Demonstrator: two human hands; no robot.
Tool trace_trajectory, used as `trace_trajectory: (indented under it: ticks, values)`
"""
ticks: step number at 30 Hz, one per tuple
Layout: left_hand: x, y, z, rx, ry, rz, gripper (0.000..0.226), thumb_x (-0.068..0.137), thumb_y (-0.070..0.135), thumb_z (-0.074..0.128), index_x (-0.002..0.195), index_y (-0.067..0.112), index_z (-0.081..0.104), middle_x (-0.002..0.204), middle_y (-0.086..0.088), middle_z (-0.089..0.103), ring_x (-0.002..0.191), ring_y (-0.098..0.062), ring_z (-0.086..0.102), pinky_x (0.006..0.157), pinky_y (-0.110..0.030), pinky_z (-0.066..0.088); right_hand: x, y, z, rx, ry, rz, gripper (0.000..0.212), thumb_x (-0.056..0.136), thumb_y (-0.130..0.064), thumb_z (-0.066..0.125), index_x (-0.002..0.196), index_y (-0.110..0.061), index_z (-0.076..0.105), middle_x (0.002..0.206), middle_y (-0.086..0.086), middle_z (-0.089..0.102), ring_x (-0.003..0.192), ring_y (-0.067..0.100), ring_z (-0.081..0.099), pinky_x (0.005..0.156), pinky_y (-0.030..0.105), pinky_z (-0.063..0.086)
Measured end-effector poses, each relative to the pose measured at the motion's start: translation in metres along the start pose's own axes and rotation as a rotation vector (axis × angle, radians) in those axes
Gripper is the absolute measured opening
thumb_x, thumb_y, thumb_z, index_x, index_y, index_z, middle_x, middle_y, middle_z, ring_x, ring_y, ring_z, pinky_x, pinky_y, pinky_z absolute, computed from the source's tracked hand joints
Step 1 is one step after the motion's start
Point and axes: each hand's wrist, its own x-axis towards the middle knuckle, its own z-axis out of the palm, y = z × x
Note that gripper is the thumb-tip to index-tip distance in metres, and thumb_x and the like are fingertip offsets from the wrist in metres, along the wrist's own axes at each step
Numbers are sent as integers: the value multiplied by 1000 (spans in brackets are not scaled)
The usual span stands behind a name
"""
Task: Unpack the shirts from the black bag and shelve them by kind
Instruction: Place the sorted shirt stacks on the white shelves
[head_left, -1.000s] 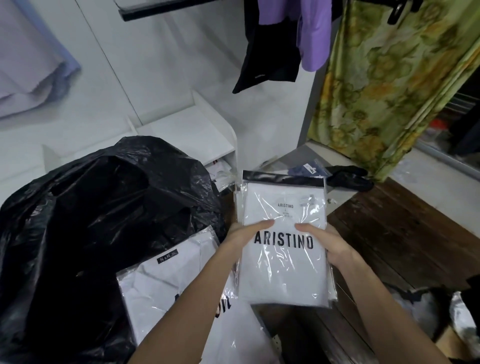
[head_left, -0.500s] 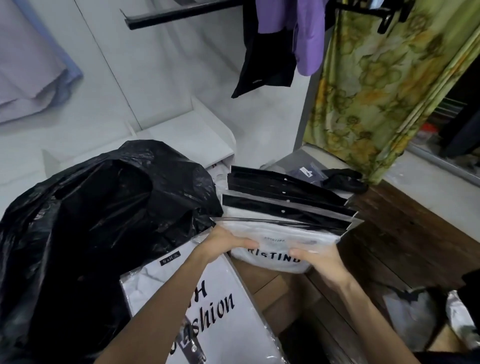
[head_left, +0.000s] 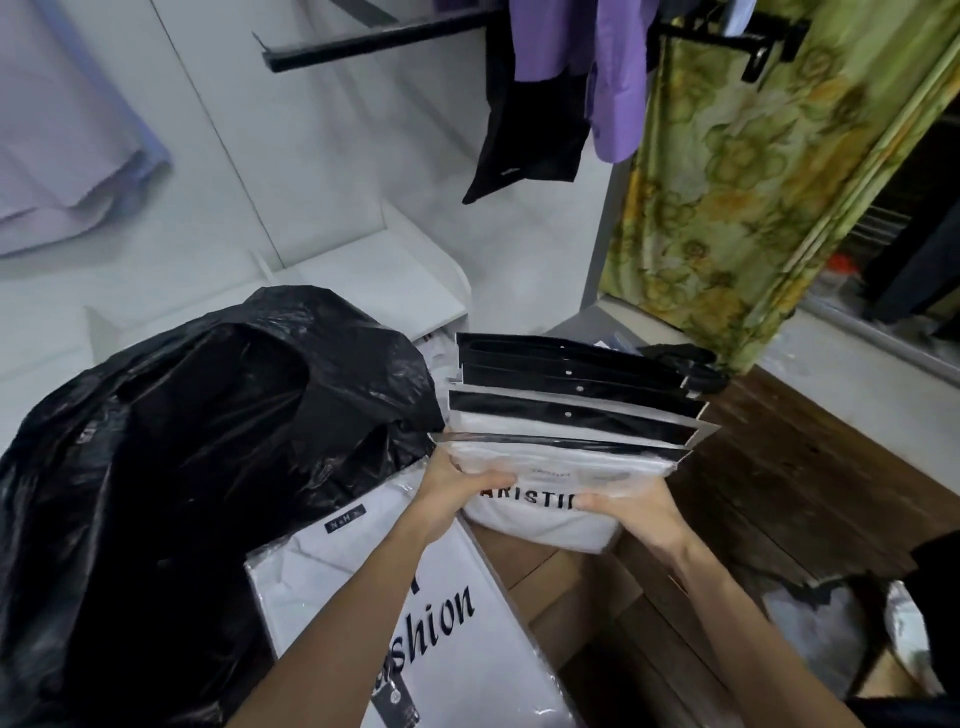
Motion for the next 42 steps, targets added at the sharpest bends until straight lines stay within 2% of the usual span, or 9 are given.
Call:
trace_trajectory:
  ticks: [3, 13, 23, 26, 28, 31, 35, 39, 42]
  values:
    - [3, 10, -2, -104, 43, 58, 88, 54, 26, 102, 129, 9, 61, 120, -7, 75, 112, -24, 72, 97, -47, 56, 18, -14, 4, -12, 54, -29, 54, 70, 2, 90, 121, -6, 72, 115, 8, 77, 110, 24, 73, 92, 34, 60]
    - [55, 99, -43, -411, 238, 177, 56, 78, 28, 88, 126, 19, 62, 111, -7, 78, 100, -26, 76, 84, -43, 62, 153, -114, 50, -63, 55, -74, 76, 57, -27, 102, 123, -18, 66, 111, -1, 78, 101, 20, 76, 87, 45, 62]
    - [164, 166, -127, -243, 566, 137, 138, 70, 27, 94, 160, 35, -10, 147, -2, 48, 125, -27, 57, 109, -50, 46, 396, -150, 116, -355, -326, -75, 107, 51, -78, 88, 138, -28, 53, 124, -10, 72, 109, 13, 72, 96, 42, 59]
    - [198, 177, -155, -230, 630, 148, 146, 49, 43, 102, 157, 43, 4, 146, -4, 54, 123, -29, 62, 105, -53, 50, 436, -164, 147, -445, -373, -66, 128, 60, -83, 78, 159, -26, 21, 151, -5, 53, 133, 19, 57, 111, 44, 48]
    - [222, 179, -175, -193, 663, 167, 145, 30, 55, 103, 150, 47, 20, 140, -4, 59, 118, -29, 66, 100, -54, 54, 454, -169, 166, -482, -363, -78, 117, 81, -70, 71, 163, -25, 2, 162, -1, 39, 143, 23, 44, 118, 39, 38]
    - [255, 177, -204, -122, 688, 173, 141, 40, 46, 102, 150, 50, 15, 147, -3, 52, 125, -27, 62, 103, -51, 53, 489, -158, 185, -509, -403, -61, 112, 90, -61, 67, 163, -25, -10, 164, -1, 34, 147, 23, 40, 119, 36, 35]
    - [287, 164, -224, -30, 740, 219, 121, 55, 23, 99, 152, 25, 26, 142, -9, 57, 125, -27, 61, 104, -50, 53, 521, -133, 202, -567, -539, -116, 130, 69, -55, 89, 163, -36, 1, 157, -10, 44, 141, 14, 45, 119, 39, 38]
    - [310, 136, -238, -17, 717, 74, 125, 62, 40, 93, 161, 32, 17, 159, -4, 43, 135, -26, 54, 112, -48, 46, 533, -108, 222, -713, -488, -110, 116, 59, -70, 84, 156, -52, 23, 162, 0, 35, 144, 22, 41, 120, 42, 37]
    - [312, 133, -233, 73, 697, 18, 119, 68, 47, 85, 162, 31, 14, 162, -6, 37, 138, -29, 51, 115, -50, 42, 536, -94, 226, -802, -490, -40, 114, 53, -82, 73, 150, -64, 15, 166, 3, 30, 148, 26, 37, 122, 45, 34]
